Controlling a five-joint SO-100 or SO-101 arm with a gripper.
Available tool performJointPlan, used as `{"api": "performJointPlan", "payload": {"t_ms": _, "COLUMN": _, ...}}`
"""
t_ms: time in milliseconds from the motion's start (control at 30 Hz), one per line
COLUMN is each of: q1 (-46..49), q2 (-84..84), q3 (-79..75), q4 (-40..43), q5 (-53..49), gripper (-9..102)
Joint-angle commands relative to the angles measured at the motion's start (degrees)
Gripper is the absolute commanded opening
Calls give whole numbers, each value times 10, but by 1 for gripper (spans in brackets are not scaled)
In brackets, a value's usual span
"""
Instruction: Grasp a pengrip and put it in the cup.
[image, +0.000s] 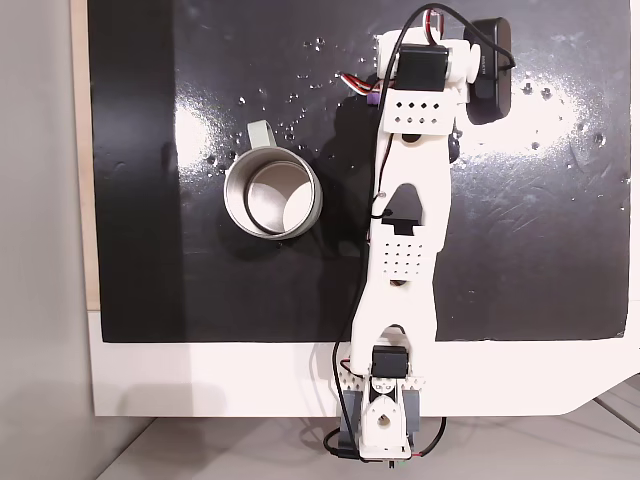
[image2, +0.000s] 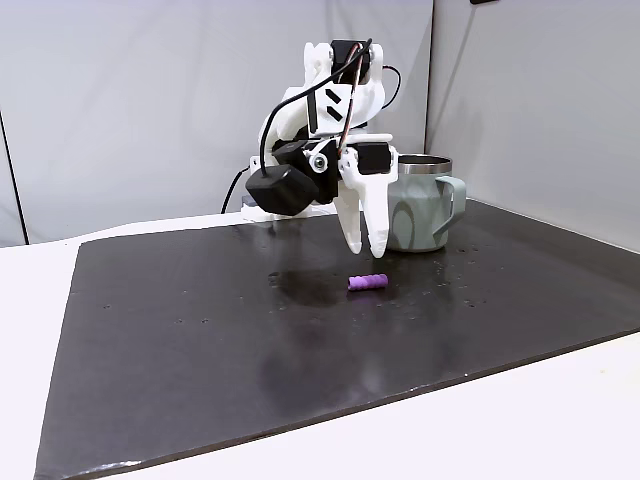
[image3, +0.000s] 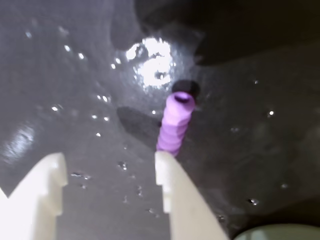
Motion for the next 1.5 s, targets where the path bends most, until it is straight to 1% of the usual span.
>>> {"api": "performJointPlan", "payload": {"t_ms": 0, "q1": -11, "q2": -4, "q3": 2, "q4": 6, "q5": -12, "gripper": 17}}
{"api": "performJointPlan", "payload": {"t_ms": 433, "q1": -7, "q2": -77, "q3": 22, "q4": 7, "q5": -40, "gripper": 15}}
{"api": "performJointPlan", "payload": {"t_ms": 533, "q1": -1, "q2": -86, "q3": 22, "q4": 7, "q5": -42, "gripper": 10}}
{"api": "performJointPlan", "payload": {"t_ms": 600, "q1": 1, "q2": -87, "q3": 22, "q4": 7, "q5": -42, "gripper": 0}}
{"api": "performJointPlan", "payload": {"t_ms": 733, "q1": 2, "q2": -62, "q3": 40, "q4": 9, "q5": -42, "gripper": 0}}
{"api": "performJointPlan", "payload": {"t_ms": 933, "q1": 2, "q2": 103, "q3": 172, "q4": 9, "q5": -40, "gripper": 0}}
{"api": "performJointPlan", "payload": {"t_ms": 1300, "q1": 0, "q2": 518, "q3": 504, "q4": 9, "q5": -73, "gripper": 0}}
{"api": "performJointPlan", "payload": {"t_ms": 1400, "q1": -13, "q2": 610, "q3": 562, "q4": 9, "q5": -82, "gripper": 0}}
{"api": "performJointPlan", "payload": {"t_ms": 1467, "q1": -32, "q2": 648, "q3": 574, "q4": 9, "q5": -79, "gripper": 0}}
